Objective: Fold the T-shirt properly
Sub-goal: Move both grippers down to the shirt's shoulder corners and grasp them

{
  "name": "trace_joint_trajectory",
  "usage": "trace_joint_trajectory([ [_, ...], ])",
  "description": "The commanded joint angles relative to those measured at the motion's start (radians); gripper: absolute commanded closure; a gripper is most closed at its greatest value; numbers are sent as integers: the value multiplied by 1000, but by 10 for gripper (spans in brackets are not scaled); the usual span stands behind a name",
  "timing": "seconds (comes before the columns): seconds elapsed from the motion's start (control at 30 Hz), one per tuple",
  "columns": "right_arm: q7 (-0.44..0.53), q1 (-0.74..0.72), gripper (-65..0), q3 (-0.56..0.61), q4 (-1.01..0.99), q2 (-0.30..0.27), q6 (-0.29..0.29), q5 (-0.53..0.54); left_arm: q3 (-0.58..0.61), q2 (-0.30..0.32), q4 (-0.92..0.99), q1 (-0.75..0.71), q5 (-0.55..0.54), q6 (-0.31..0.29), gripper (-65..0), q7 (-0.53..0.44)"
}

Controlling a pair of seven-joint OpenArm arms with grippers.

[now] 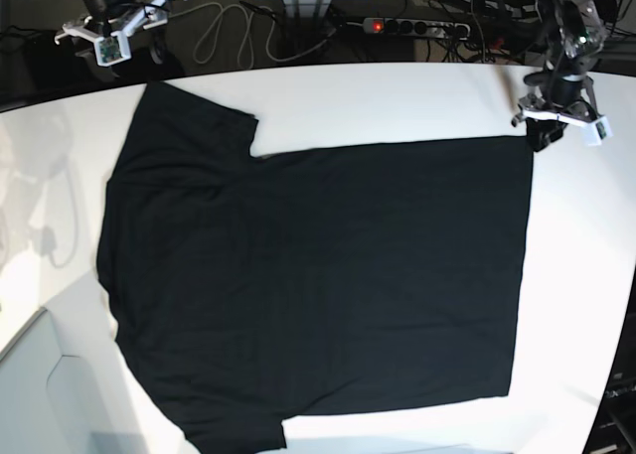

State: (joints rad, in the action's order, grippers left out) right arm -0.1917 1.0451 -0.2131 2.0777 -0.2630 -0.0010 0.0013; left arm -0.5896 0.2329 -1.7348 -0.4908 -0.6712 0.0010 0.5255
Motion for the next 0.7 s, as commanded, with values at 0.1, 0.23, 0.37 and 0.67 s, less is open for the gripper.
trace_joint_trajectory([
  [0.1,19,7,-378,-6,17,-5,2,-2,0,12,51,56,-6,-2,-256,-18],
  [0.23,19,-6,-378,-4,17,-5,2,-2,1,13,135,116,-5,-2,-257,-15],
  [0.37,19,-7,-378,-1,17,-5,2,-2,3,13,209,159,-5,-2,-260,-15],
  [0.67,19,-7,-378,-1,17,-5,2,-2,69,12,241,169,66,-2,-258,-23],
])
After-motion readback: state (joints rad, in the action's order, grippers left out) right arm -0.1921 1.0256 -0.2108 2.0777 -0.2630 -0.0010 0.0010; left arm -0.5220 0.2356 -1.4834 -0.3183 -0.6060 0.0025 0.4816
